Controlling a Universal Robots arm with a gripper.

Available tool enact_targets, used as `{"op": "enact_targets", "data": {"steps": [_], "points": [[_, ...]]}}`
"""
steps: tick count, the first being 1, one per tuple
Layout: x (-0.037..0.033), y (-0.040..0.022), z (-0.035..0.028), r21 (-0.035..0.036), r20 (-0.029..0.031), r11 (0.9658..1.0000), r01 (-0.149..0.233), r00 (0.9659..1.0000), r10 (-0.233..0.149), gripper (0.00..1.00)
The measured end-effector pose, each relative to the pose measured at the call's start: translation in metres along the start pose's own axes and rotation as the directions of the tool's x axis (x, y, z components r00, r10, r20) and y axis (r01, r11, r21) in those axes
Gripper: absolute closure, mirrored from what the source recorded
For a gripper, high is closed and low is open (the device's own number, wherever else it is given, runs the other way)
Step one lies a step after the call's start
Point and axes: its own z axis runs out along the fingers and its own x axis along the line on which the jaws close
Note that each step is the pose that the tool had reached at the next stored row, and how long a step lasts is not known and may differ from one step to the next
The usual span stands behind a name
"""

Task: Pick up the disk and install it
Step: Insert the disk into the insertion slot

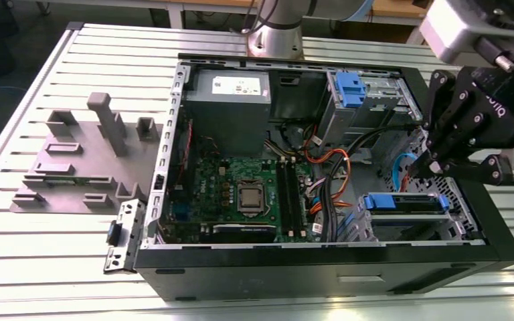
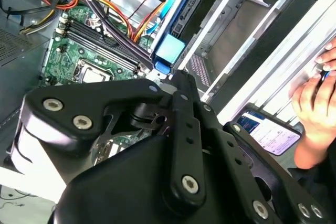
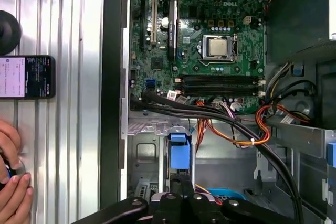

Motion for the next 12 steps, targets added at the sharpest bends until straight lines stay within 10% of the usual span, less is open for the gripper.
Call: {"op": "enact_targets", "data": {"steps": [12], "points": [[0.0009, 0.0003, 0.0218, 0.0, -0.0002, 1.0, 0.0, 1.0, 0.0, 0.89]]}}
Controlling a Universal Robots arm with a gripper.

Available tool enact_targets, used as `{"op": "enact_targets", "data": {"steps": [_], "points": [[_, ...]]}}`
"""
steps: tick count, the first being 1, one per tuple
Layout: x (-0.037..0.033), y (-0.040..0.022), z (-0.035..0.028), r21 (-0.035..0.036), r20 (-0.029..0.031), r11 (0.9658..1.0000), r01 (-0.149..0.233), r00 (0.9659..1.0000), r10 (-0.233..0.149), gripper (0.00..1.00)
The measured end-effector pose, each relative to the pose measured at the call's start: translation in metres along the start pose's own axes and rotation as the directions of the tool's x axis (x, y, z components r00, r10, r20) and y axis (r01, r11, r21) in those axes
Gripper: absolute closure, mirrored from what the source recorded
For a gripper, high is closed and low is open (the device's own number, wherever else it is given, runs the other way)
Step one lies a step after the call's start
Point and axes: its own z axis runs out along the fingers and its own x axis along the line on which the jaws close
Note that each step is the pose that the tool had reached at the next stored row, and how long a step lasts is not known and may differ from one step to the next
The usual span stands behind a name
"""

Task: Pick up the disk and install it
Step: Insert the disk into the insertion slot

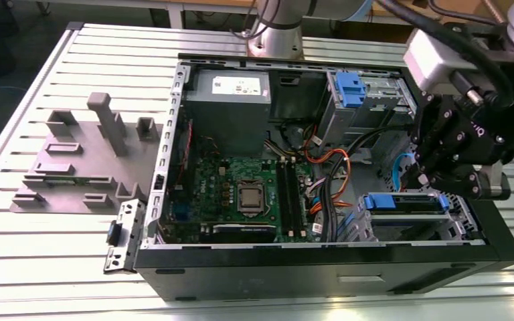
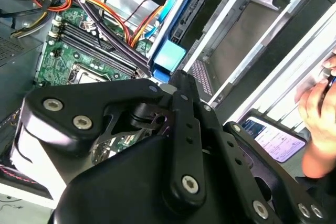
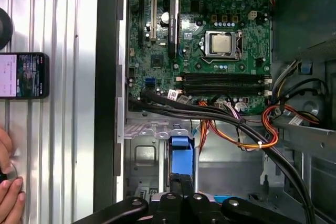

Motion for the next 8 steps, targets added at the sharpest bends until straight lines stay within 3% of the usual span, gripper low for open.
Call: {"op": "enact_targets", "data": {"steps": [5, 8], "points": [[-0.0003, 0.0082, 0.0093, 0.0, 0.0001, 1.0, 0.0, 1.0, 0.0, 0.89], [-0.0003, 0.0093, 0.0149, 0.0, 0.0001, 1.0, 0.0, 1.0, 0.0, 0.89]]}}
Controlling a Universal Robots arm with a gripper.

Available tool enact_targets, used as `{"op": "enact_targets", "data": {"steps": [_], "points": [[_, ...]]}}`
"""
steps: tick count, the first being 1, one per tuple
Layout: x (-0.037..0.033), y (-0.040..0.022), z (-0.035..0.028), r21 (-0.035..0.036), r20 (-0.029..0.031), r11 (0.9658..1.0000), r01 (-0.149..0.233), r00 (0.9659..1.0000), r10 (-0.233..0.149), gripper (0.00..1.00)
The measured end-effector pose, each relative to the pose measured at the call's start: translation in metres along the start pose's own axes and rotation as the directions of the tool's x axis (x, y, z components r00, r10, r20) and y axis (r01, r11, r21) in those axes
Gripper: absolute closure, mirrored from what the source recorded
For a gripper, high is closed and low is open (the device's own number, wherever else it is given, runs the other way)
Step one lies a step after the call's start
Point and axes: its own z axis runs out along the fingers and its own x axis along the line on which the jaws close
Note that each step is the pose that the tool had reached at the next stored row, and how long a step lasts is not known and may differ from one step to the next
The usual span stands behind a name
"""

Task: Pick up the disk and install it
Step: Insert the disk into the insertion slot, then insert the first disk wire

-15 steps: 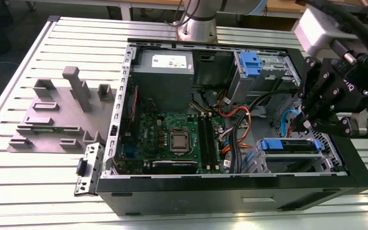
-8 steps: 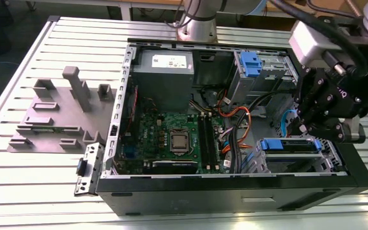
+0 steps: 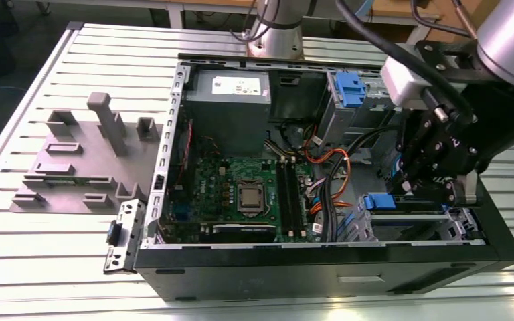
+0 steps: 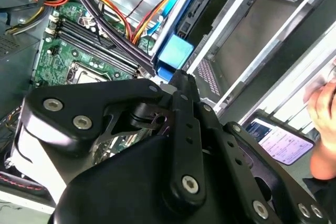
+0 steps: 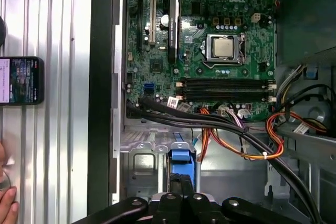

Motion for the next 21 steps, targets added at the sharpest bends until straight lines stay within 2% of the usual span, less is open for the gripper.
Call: {"op": "enact_targets", "data": {"steps": [6, 13, 18, 20, 21], "points": [[-0.0009, -0.0002, 0.0108, 0.0, 0.0001, 1.0, 0.0, 1.0, 0.0, 0.89], [-0.0013, -0.002, 0.0201, 0.0, 0.0001, 1.0, 0.0, 1.0, 0.0, 0.89], [-0.0015, -0.0029, 0.0219, -0.0001, -0.0001, 1.0, 0.0, 1.0, 0.0, 0.89], [-0.0015, -0.003, 0.022, 0.0, -0.0086, 1.0, 0.0, 1.0, 0.0, 0.89], [-0.0015, -0.003, 0.0221, 0.0, -0.0086, 1.0, 0.0, 1.0, 0.0, 0.89]]}}
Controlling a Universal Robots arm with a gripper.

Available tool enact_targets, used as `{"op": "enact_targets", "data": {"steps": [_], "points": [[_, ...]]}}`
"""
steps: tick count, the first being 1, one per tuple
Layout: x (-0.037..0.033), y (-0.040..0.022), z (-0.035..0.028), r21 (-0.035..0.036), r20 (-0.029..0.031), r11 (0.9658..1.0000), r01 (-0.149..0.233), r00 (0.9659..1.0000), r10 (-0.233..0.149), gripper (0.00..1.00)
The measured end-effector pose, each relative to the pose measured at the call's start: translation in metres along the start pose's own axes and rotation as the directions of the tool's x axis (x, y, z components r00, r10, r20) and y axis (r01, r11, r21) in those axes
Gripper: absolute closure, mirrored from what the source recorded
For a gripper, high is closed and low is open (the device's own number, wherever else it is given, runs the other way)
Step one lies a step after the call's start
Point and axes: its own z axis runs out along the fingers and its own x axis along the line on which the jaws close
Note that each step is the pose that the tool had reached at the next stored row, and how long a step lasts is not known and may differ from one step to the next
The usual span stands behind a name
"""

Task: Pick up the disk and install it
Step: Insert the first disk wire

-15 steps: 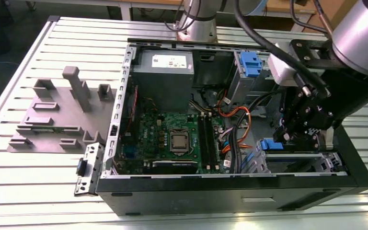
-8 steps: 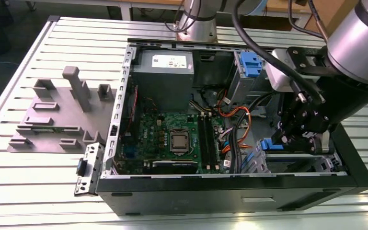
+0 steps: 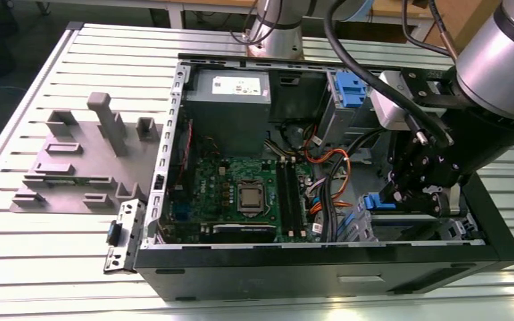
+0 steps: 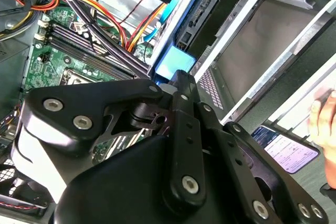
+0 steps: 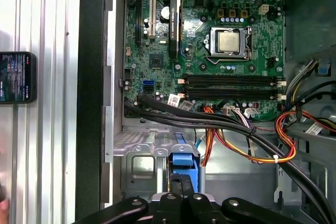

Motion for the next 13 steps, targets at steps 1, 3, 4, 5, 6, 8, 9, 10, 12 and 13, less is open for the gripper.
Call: {"op": "enact_targets", "data": {"steps": [1, 3, 4, 5, 6, 8, 9, 10, 12, 13], "points": [[0.0, 0.0, 0.0, 0.0, -0.0001, 1.0, 0.0, 1.0, 0.0, 0.89], [0.0, 0.0, 0.0, 0.0, -0.0002, 1.0, 0.0, 1.0, 0.0, 0.89], [0.0, 0.0, 0.0, 0.0, -0.0002, 1.0, 0.0, 1.0, 0.0, 0.89], [0.0, 0.0, 0.0, 0.0, -0.0003, 1.0, 0.0, 1.0, 0.0, 0.89], [0.0, 0.0, 0.0, 0.0, -0.0003, 1.0, 0.0, 1.0, 0.0, 0.89], [0.0, -0.0002, 0.0, 0.0, -0.0003, 1.0, 0.0, 1.0, 0.0, 0.89], [-0.0001, -0.0007, 0.0, 0.0, -0.0003, 1.0, 0.0, 1.0, 0.0, 0.89], [-0.0001, -0.0016, -0.0001, 0.0, -0.0003, 1.0, 0.0, 1.0, 0.0, 0.89], [0.0, -0.0043, -0.0001, 0.0, -0.0004, 1.0, 0.0, 1.0, 0.0, 0.89], [-0.0001, -0.0055, -0.0002, 0.0, -0.0004, 1.0, 0.0, 1.0, 0.0, 0.89]]}}
